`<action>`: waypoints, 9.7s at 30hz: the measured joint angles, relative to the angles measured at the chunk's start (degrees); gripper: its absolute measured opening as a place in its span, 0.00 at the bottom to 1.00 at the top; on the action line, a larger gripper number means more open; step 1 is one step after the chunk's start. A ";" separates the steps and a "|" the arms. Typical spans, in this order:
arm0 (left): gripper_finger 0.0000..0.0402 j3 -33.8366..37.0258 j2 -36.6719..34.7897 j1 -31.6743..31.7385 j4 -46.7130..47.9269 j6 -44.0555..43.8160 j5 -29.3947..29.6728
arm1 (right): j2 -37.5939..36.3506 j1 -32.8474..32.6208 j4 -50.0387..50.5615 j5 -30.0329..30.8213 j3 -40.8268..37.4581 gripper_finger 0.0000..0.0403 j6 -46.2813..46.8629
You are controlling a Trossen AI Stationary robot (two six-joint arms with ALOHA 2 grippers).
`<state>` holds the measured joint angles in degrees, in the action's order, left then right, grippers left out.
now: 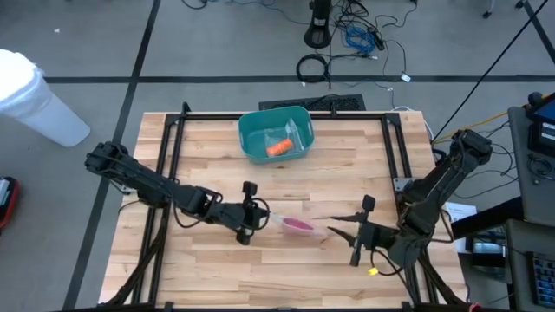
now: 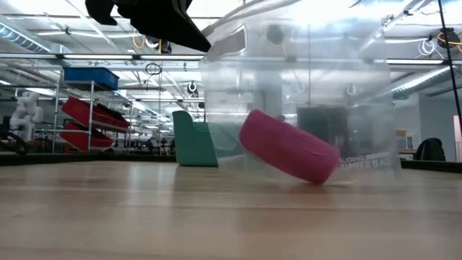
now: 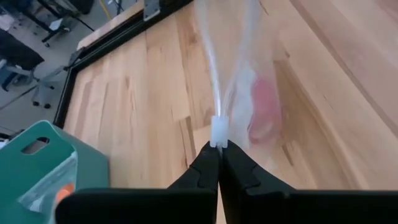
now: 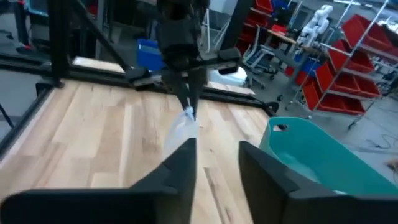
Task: Roll bandage
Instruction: Close the transparent zip bag, then put the transparent zip bag into the green bin
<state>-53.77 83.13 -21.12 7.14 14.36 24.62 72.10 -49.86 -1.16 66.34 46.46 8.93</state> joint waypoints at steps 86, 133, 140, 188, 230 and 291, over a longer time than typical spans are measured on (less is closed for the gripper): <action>0.00 -2.29 0.17 4.15 2.64 -11.97 -8.71 | 20.02 31.94 16.34 -43.50 21.27 0.01 -12.85; 0.00 -2.00 0.22 3.68 2.20 -14.00 -7.63 | 24.56 35.10 4.64 -52.80 21.41 0.02 -13.32; 0.00 -2.07 -1.51 2.88 2.94 -14.05 -7.30 | 23.03 34.02 7.78 -51.02 21.50 0.05 -12.65; 0.00 -2.11 -8.07 -3.71 6.06 -13.92 6.11 | 7.99 29.59 39.40 -49.81 21.22 0.03 3.47; 0.00 -4.57 -8.22 20.34 -0.62 1.19 13.38 | 3.63 54.72 35.79 -45.49 32.13 0.02 -22.72; 0.00 -6.47 -11.04 36.68 8.93 -9.87 -16.07 | 14.33 71.07 46.22 -67.43 40.39 0.04 -27.13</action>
<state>-60.23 72.10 15.55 16.08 4.50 8.55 86.43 21.21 45.06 -1.08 86.85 -18.20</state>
